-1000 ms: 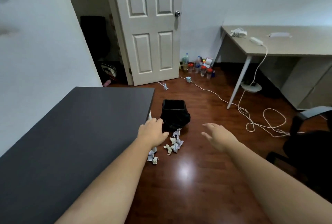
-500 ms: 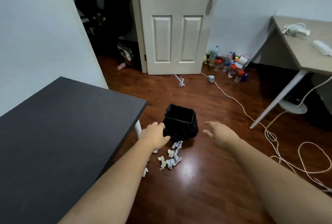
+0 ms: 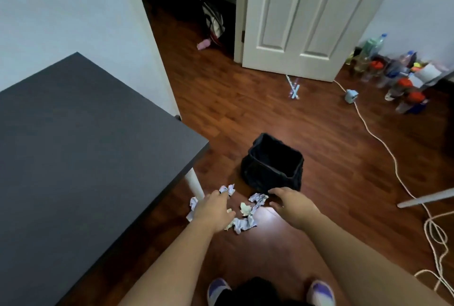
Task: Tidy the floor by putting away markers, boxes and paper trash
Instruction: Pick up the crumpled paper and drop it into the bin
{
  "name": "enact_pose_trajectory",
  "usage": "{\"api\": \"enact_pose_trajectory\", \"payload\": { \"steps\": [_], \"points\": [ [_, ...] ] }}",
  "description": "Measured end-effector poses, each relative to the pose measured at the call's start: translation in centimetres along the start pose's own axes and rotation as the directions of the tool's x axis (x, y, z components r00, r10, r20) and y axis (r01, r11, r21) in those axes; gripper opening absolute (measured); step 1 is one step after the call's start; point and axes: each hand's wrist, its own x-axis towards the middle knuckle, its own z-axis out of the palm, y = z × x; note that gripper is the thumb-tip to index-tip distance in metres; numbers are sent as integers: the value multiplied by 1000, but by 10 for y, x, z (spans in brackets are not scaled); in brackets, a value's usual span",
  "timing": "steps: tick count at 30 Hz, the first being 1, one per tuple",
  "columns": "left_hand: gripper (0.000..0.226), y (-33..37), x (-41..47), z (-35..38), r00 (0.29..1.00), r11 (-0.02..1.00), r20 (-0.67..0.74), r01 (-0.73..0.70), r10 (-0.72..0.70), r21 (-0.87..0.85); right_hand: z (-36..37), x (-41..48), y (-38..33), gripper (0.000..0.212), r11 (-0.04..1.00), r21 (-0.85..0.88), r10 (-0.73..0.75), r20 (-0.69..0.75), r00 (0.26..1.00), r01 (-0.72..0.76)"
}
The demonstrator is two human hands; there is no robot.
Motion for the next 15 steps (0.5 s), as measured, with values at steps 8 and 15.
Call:
{"api": "enact_pose_trajectory", "payload": {
  "steps": [8, 15],
  "points": [
    [48, -26, 135, 165, 982, 978, 39, 186, -183, -98, 152, 163, 59, 48, 977, -59, -194, 156, 969, 205],
    [68, -71, 267, 318, 951, 954, 111, 296, -290, -39, 300, 304, 121, 56, 907, -239, -297, 220, 929, 347]
  ]
}}
